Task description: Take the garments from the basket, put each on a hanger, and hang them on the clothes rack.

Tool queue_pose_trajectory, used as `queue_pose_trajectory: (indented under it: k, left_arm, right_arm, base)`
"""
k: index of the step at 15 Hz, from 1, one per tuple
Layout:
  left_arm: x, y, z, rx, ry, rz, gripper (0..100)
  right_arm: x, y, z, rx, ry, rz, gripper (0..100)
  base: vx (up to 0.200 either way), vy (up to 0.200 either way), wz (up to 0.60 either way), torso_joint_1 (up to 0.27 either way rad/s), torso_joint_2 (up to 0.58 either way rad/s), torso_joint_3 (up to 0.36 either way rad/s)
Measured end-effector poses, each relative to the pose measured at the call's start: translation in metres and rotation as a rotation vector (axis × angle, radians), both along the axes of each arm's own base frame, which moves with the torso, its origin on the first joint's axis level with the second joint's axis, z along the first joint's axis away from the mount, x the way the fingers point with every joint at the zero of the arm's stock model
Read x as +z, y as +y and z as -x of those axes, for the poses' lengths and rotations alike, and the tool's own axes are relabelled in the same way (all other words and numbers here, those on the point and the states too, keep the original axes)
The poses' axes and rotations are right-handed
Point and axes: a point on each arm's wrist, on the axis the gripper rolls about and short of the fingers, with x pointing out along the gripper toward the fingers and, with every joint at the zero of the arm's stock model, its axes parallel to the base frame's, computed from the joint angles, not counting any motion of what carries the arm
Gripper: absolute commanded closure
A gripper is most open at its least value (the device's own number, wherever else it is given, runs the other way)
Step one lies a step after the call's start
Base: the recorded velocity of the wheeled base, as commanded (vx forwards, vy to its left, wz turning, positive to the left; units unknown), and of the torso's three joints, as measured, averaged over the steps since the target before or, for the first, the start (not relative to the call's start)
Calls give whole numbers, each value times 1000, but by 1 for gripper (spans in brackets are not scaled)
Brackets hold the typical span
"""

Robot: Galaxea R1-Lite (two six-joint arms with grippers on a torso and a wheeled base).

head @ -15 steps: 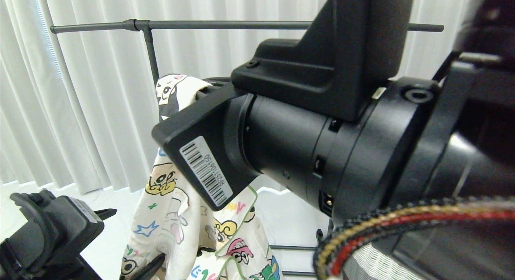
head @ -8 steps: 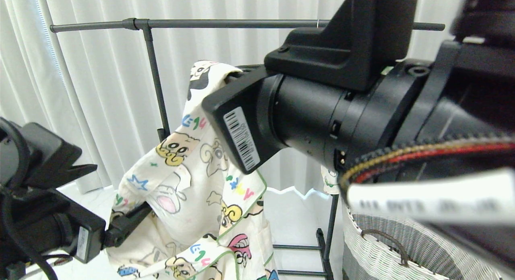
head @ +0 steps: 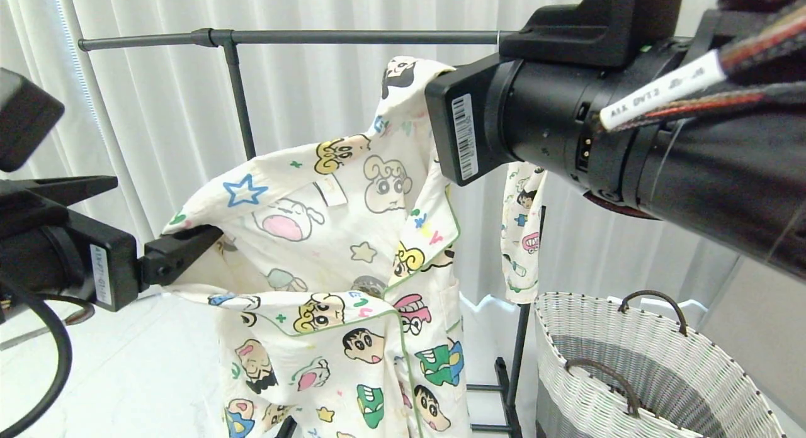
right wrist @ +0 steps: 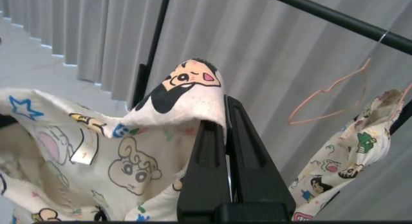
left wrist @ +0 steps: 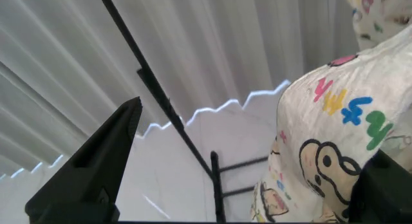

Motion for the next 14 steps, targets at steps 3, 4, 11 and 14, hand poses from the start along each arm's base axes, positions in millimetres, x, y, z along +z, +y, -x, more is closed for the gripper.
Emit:
queue_pose_trajectory:
  k: [3,4,11,14]
  left_arm:
    - [19,-1,0,-15,-54,20,100]
    - [22,-1,-1,-16,-62,23,100]
    - [33,-5,-5,-60,-117,-136,100]
    - [66,-12,-11,-75,-204,-100,100]
  right_arm:
    - [2,-3,-1,-6,-3,-5,100]
    - [3,-4,-1,-7,-4,-8,100]
    - [14,-24,-14,-69,-31,-17,100]
    - [25,-40,-25,-93,-52,-48,100]
  base:
    - [0,0,0,0,0,0]
    - [0,0,0,0,0,0]
    - [0,0,0,0,0,0]
    - [0,0,0,0,0,0]
